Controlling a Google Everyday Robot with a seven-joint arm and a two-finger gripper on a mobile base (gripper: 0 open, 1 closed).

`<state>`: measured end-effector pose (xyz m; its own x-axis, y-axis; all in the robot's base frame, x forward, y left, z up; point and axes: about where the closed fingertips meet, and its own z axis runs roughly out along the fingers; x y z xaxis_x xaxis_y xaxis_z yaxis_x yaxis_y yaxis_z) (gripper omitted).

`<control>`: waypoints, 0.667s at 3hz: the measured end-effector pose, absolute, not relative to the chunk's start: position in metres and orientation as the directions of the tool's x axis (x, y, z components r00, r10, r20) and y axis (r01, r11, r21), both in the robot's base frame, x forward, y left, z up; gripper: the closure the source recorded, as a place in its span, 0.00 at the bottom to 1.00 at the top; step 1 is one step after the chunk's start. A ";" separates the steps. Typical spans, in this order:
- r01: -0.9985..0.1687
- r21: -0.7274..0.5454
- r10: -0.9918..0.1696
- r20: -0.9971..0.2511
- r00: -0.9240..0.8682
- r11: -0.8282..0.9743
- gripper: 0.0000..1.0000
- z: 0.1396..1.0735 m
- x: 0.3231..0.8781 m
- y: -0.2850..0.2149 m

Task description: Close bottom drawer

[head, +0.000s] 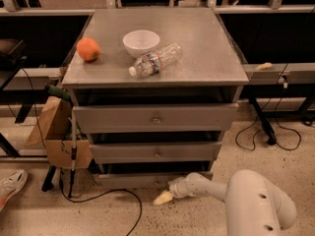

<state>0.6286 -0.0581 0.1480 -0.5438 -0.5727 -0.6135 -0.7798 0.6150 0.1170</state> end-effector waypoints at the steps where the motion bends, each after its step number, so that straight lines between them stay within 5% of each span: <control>1: -0.778 0.109 -0.567 -0.624 -0.538 0.618 0.00 0.151 0.631 -0.059; 2: -0.778 0.108 -0.567 -0.624 -0.538 0.618 0.00 0.152 0.628 -0.059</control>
Offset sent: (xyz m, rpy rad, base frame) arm 0.0513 -0.0139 0.0652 0.0211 -0.1792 0.0014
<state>0.6281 -0.0593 0.1516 -0.5375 -0.5672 -0.6240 -0.7784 0.6184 0.1085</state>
